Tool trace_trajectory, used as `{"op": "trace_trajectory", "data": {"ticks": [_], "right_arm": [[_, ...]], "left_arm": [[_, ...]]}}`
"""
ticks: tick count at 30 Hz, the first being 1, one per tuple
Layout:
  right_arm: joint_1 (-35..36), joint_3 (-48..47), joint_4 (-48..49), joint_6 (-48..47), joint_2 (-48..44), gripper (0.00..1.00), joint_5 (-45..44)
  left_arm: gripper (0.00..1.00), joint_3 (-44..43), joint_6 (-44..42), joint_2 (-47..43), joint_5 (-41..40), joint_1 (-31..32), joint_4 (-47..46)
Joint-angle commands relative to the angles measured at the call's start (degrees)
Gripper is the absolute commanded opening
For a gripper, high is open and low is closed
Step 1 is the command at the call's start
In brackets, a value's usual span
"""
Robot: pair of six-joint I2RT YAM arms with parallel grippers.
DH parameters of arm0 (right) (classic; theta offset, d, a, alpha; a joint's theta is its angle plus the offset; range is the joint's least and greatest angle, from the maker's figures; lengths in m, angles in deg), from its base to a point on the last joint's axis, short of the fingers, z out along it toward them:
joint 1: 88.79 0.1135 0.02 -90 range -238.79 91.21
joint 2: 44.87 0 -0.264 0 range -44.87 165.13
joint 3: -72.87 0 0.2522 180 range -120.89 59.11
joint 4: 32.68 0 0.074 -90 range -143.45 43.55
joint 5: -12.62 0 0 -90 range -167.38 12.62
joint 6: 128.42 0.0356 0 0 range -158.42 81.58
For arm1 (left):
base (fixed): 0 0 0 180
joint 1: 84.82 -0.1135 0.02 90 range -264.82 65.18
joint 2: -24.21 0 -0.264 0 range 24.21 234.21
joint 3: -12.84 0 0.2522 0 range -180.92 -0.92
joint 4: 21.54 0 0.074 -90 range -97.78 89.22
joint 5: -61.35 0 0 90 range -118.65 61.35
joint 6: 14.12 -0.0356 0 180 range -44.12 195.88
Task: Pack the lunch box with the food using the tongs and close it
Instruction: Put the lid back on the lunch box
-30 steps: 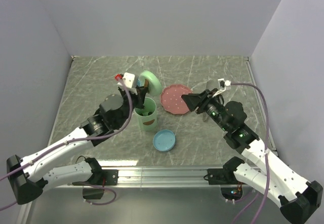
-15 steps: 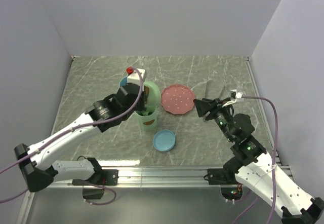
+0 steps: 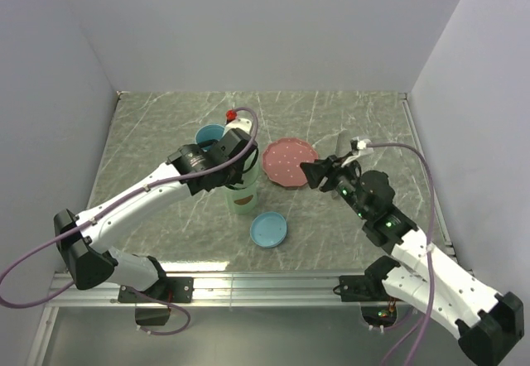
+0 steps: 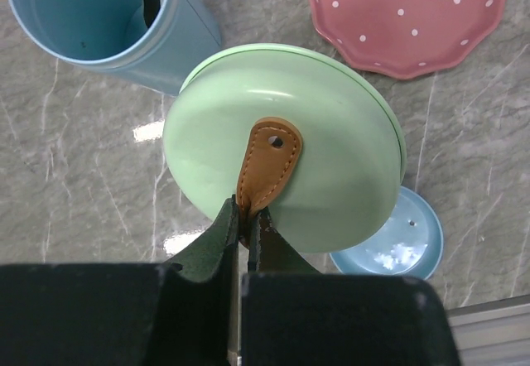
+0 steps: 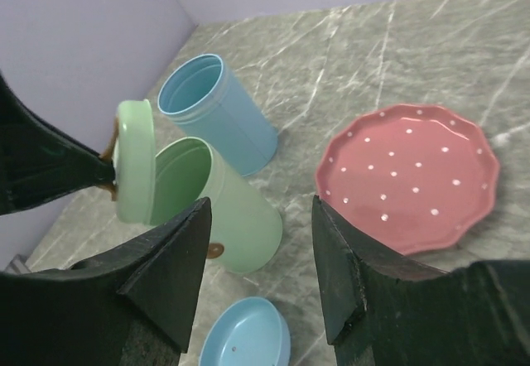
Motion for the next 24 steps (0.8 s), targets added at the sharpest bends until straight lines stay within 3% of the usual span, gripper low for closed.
{"op": "trace_trajectory", "data": {"ticks": [1,13,24], "right_arm": [[0.1,-4.2,6.7,-1.5,5.7,0.58,4.0],[3.6,-5.6,18.9,-0.7,17.3,0.55,9.6],[9.0,-9.9,19.7,-4.6,23.5,0.55,7.7]], "left_arm": [[0.0,-3.7,0.5,-1.0,-1.0,0.0,3.3],[0.0,-7.2,-0.8,2.8,1.4,0.1,9.3],[0.0,-8.6,-2.0,5.9,1.9,0.1,11.0]]}}
